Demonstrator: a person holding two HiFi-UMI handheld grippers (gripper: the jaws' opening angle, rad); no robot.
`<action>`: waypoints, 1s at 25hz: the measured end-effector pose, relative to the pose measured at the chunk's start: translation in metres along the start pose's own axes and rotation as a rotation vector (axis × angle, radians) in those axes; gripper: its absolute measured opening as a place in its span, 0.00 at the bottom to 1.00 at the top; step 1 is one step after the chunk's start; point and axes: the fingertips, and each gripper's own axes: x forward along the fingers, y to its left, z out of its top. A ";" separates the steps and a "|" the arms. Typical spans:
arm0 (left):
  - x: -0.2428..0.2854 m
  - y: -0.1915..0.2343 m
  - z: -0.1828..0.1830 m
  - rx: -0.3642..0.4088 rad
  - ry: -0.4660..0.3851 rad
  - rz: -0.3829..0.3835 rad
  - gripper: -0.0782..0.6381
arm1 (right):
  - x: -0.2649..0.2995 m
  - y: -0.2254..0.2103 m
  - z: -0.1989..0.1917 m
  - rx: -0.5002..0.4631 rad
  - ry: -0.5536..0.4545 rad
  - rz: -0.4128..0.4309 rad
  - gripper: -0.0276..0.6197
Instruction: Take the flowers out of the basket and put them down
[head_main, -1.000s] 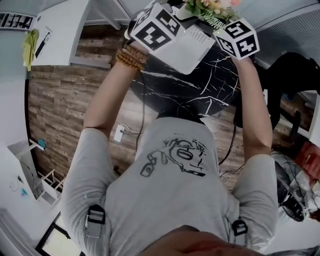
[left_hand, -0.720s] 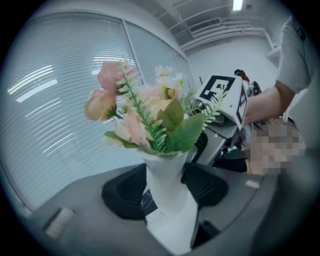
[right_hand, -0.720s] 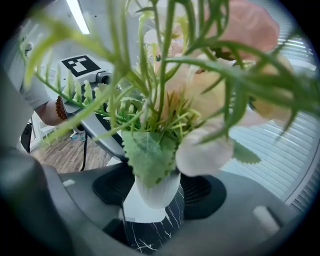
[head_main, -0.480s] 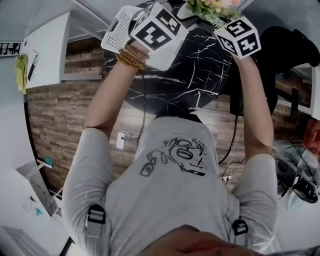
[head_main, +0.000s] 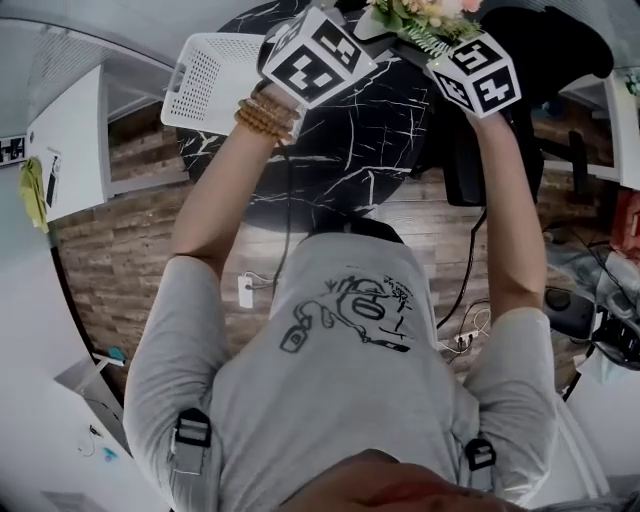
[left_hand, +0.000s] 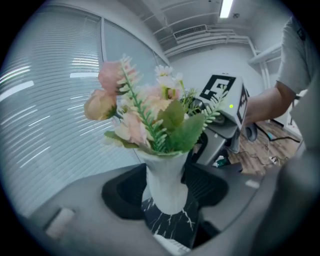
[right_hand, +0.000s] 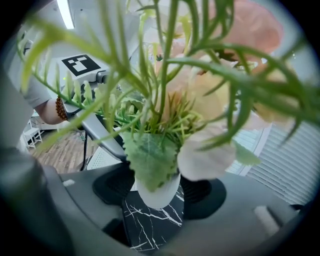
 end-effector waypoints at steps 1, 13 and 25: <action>0.007 -0.005 0.004 0.002 -0.004 -0.010 0.45 | -0.006 -0.004 -0.006 0.006 0.005 -0.008 0.49; 0.043 -0.030 0.012 -0.003 0.005 -0.060 0.45 | -0.025 -0.019 -0.044 0.032 0.028 -0.023 0.49; 0.067 -0.054 -0.034 -0.052 0.039 -0.081 0.45 | 0.000 -0.003 -0.094 0.054 0.072 0.002 0.49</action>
